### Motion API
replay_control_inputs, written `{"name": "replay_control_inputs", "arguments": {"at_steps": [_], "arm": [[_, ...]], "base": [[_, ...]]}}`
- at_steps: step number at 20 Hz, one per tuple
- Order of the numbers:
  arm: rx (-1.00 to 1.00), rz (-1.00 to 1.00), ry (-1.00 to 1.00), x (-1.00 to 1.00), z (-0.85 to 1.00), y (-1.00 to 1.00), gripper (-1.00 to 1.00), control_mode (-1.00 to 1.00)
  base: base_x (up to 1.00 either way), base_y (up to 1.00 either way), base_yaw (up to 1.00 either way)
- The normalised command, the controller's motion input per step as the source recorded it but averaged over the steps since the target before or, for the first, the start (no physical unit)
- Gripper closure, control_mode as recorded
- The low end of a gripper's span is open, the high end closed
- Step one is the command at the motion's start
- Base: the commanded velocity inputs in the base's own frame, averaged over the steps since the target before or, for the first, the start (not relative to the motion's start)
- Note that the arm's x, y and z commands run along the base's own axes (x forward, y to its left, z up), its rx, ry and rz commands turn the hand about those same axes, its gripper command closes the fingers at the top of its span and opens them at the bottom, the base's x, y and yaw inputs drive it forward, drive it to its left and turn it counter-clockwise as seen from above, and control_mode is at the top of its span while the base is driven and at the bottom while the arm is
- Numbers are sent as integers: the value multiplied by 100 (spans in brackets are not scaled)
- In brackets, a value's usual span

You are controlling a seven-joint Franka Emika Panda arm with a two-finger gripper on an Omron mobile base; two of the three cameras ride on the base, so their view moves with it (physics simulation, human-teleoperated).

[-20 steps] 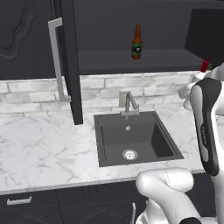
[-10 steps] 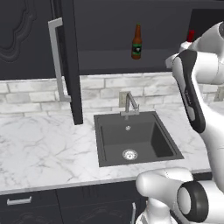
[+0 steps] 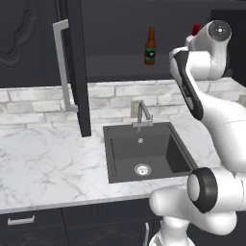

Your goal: Sort all alcoholic drinks to one cabinet, and non-alcoholic drinks to the other.

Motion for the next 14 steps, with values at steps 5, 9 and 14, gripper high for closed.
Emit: {"name": "replay_control_inputs", "arguments": {"at_steps": [5, 9, 14], "arm": [[0, -3, 0, 82, 0, -8, 100, -100], [4, 0, 1, 76, -7, -28, 100, -100], [4, 0, 4, 82, -24, -28, 100, -100]], "base": [[0, 0, 0], [0, 0, 0], [0, 0, 0]]}}
